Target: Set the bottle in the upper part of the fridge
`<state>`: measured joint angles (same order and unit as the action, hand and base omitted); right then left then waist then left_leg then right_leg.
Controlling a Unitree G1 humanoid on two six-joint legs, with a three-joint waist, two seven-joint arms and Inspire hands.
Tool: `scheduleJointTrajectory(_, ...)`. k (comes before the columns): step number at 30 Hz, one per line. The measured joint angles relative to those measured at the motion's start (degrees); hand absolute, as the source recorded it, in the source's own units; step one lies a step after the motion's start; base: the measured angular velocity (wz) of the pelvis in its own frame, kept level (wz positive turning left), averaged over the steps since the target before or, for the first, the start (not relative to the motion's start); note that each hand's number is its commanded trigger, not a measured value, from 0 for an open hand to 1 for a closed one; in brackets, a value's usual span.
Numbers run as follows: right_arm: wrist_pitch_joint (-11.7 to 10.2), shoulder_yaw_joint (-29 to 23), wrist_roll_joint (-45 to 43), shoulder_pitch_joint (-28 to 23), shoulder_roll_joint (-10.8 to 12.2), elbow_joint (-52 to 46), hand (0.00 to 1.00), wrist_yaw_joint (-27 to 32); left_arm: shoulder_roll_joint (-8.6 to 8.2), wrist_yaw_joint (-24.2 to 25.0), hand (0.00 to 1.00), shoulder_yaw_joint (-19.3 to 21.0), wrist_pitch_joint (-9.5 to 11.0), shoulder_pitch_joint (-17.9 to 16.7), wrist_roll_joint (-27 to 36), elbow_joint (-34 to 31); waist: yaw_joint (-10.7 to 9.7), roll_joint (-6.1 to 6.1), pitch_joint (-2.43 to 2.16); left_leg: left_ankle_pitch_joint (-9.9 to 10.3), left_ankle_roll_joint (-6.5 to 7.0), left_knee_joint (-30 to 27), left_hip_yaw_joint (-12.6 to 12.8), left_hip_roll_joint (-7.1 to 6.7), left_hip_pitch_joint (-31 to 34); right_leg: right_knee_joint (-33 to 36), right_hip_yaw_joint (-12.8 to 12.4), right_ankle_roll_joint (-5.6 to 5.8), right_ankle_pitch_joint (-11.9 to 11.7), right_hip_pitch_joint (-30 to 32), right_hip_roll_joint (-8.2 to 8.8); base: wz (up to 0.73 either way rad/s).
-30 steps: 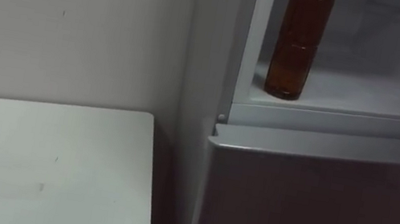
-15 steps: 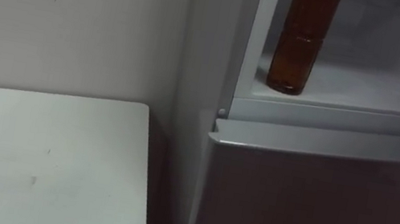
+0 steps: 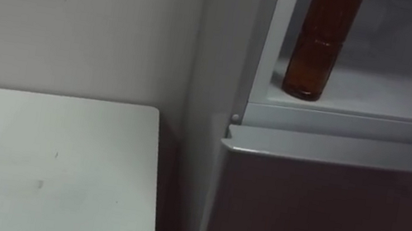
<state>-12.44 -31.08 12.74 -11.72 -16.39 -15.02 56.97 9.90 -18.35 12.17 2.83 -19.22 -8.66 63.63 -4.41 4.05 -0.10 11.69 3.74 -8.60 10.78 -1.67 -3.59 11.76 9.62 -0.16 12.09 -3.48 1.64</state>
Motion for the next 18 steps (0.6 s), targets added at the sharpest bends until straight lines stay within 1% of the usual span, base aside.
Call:
scheduleJointTrajectory(2, 0.1, 0.0, 0.0, 0.1, -1.2, -0.3, 0.0, -1.2, -0.11, 0.0, 0.0, 0.0, 0.0, -0.3, 0.0, 0.5, 0.0, -0.01, 0.03, 0.0, 0.04, -0.1, 0.0, -0.03, 0.0, 0.0, 0.0, 0.0, 0.0, -0.2, 0.05, 0.0)
scheduleJointTrajectory(3, 0.1, 0.1, -0.2, 0.0, -1.3, -0.3, 0.0, -1.5, -0.16, 0.0, 0.0, 0.0, 0.0, -0.3, 0.0, 0.5, 0.0, -0.04, 0.07, 0.0, 0.05, -0.1, 0.0, -0.03, 0.0, 0.0, 0.0, 0.0, 0.0, -0.3, 0.07, 0.0)
scheduleJointTrajectory(7, 1.3, 0.6, -0.7, 0.2, -1.4, -1.4, 0.0, -2.3, -0.25, 0.1, 0.0, 0.0, -0.1, -0.3, 0.0, 0.5, 0.5, -0.21, 0.18, 0.0, 0.04, -0.8, 0.1, -0.01, -0.2, 0.0, -0.1, -0.01, 0.0, -0.4, 0.06, 0.0)
scheduleJointTrajectory(9, 1.3, 0.6, -2.0, 0.3, -1.6, -1.7, 0.0, -2.8, -0.24, 0.3, 0.0, 0.0, 0.0, -0.3, 0.0, 0.5, 0.5, -0.19, 0.18, 0.0, 0.03, -0.9, 0.1, 0.01, -0.2, -0.1, -0.1, -0.02, 0.0, -0.4, 0.04, 0.0)
scheduleJointTrajectory(11, 1.3, 0.6, -2.0, 0.4, -2.4, -2.7, 0.0, -3.2, -0.24, 0.5, 0.0, 0.0, 0.0, -0.3, 0.0, 0.5, 0.5, -0.09, 0.18, 0.0, 0.03, -1.0, 0.1, 0.0, -0.3, -0.2, -0.1, -0.01, 0.0, -0.4, 0.05, 0.0)
scheduleJointTrajectory(13, 1.3, 0.6, -2.1, 0.5, -2.5, -3.9, 0.0, -3.4, -0.24, 0.5, 0.0, 0.0, 0.0, -0.3, 0.0, 0.5, 0.6, 0.03, 0.18, 0.0, 0.04, -1.0, 0.1, 0.0, -0.4, -0.2, -0.1, -0.02, 0.0, -0.4, 0.05, 0.0)
scheduleJointTrajectory(18, 1.1, 0.6, -4.3, 0.6, -2.5, -4.1, 0.0, -3.4, -0.23, 0.6, 0.0, 0.0, 0.0, -0.3, 0.0, 0.5, 1.2, 0.35, 0.38, 0.0, 0.04, -1.0, 0.1, -0.01, -0.2, -0.3, -0.1, -0.01, 0.0, -0.5, 0.05, 0.0)
